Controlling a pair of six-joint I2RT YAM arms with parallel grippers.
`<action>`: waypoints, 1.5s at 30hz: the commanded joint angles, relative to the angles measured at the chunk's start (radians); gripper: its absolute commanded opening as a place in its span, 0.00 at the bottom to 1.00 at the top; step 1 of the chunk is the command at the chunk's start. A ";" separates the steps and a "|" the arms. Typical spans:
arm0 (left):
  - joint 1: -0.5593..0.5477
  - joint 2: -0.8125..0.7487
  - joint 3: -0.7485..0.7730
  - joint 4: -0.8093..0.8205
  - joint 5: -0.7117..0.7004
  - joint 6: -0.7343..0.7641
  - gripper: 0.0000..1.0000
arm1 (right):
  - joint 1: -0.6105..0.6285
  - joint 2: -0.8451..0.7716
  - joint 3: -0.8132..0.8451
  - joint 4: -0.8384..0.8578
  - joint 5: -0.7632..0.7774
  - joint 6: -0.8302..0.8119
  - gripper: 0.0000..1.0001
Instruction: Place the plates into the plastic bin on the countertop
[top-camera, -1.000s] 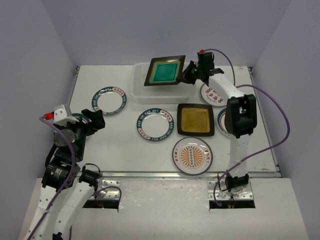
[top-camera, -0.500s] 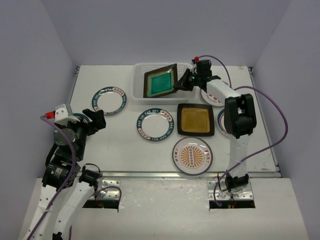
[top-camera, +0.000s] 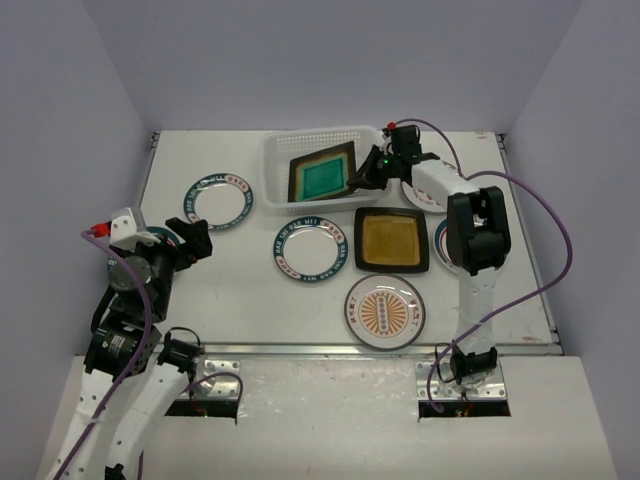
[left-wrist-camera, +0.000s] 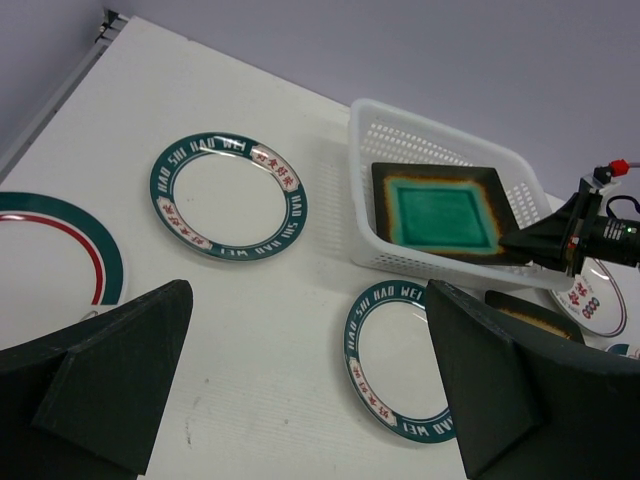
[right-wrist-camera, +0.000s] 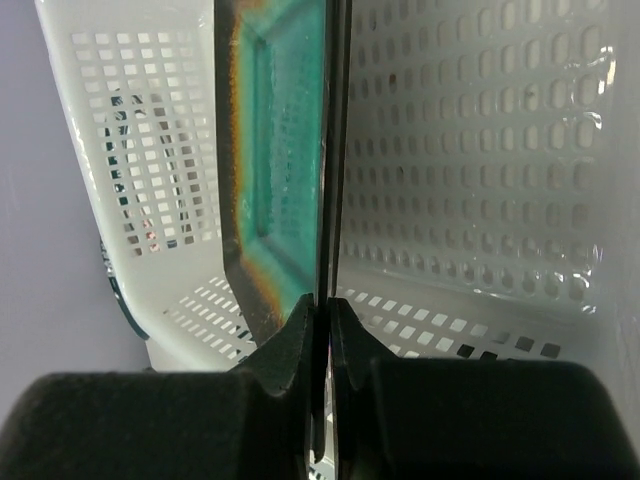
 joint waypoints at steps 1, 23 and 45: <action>-0.011 0.001 -0.002 0.040 0.009 0.006 1.00 | 0.002 0.017 0.155 0.077 -0.044 -0.039 0.09; -0.011 0.011 -0.002 0.045 0.021 0.008 1.00 | 0.004 -0.088 0.306 -0.231 0.213 -0.168 0.92; -0.044 0.050 -0.012 0.060 0.118 0.019 1.00 | -0.193 -0.816 -0.678 -0.256 0.251 -0.355 0.99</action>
